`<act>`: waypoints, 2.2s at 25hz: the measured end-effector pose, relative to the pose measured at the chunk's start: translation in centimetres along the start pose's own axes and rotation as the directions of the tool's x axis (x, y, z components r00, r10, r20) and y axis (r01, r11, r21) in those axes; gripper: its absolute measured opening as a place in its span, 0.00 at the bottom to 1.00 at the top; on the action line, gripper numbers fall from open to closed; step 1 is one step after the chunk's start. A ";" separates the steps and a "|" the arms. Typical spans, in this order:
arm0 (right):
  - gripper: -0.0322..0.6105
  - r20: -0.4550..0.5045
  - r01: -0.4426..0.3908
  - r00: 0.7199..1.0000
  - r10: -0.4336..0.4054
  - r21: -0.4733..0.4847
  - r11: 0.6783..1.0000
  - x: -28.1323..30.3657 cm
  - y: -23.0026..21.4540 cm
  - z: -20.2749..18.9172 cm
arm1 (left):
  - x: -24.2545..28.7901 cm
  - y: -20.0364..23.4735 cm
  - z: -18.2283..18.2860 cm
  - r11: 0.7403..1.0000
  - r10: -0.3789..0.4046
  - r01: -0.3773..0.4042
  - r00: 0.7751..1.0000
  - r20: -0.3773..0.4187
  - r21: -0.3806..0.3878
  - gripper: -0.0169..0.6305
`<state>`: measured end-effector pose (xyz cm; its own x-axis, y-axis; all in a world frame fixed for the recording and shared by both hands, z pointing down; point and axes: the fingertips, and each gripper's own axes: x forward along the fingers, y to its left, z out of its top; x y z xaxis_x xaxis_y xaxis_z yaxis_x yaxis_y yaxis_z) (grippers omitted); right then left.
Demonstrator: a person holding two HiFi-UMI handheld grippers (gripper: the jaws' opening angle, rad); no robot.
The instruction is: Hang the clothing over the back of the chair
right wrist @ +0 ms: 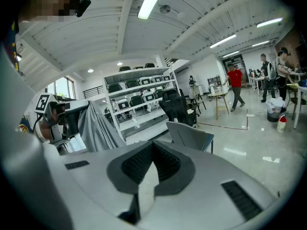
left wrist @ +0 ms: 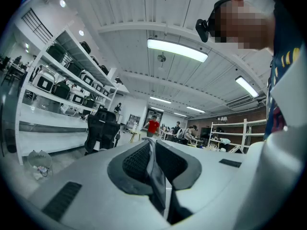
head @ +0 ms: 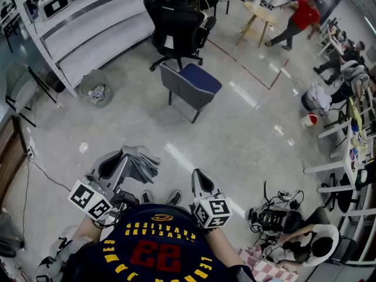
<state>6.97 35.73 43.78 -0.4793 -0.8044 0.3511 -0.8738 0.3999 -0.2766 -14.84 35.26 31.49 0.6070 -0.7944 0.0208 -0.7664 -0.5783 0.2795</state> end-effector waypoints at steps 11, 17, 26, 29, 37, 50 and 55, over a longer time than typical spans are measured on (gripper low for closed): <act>0.06 0.002 -0.002 1.000 0.002 0.007 1.000 -0.4 -2.0 0.4 | 1.5 0.5 0.9 0.999 0.042 -0.043 0.999 0.016 0.013 0.10; 0.06 0.017 -0.002 1.000 0.002 0.005 1.000 -0.6 -4.4 1.6 | 3.6 0.0 1.8 0.999 0.046 -0.046 0.998 0.042 0.007 0.10; 0.06 0.033 -0.040 0.999 0.039 0.020 0.999 0.5 -6.8 1.8 | 6.7 0.0 2.4 0.997 0.074 -0.076 0.996 0.056 0.034 0.10; 0.06 0.004 -0.049 0.999 0.049 0.022 0.999 1.0 -7.3 1.5 | 7.5 0.5 2.5 0.996 0.084 -0.086 0.995 0.047 0.030 0.10; 0.06 -0.023 -0.018 1.000 0.019 0.033 0.999 4.8 -8.9 2.3 | 11.5 4.2 2.7 0.998 0.062 -0.062 0.997 0.036 0.008 0.10; 0.06 0.015 0.114 0.993 -0.115 0.051 0.992 14.5 -10.0 7.7 | 19.2 13.0 5.1 0.997 -0.082 0.082 0.996 0.022 -0.003 0.10; 0.06 0.010 0.156 0.987 -0.157 0.065 0.986 17.2 -9.5 8.4 | 21.0 16.7 5.6 0.993 -0.117 0.118 0.993 0.014 -0.022 0.10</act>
<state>7.72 14.36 44.93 -0.3349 -0.8618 0.3810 -0.9308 0.2396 -0.2762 -16.06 7.90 31.21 0.6898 -0.7236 -0.0251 -0.6850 -0.6634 0.3012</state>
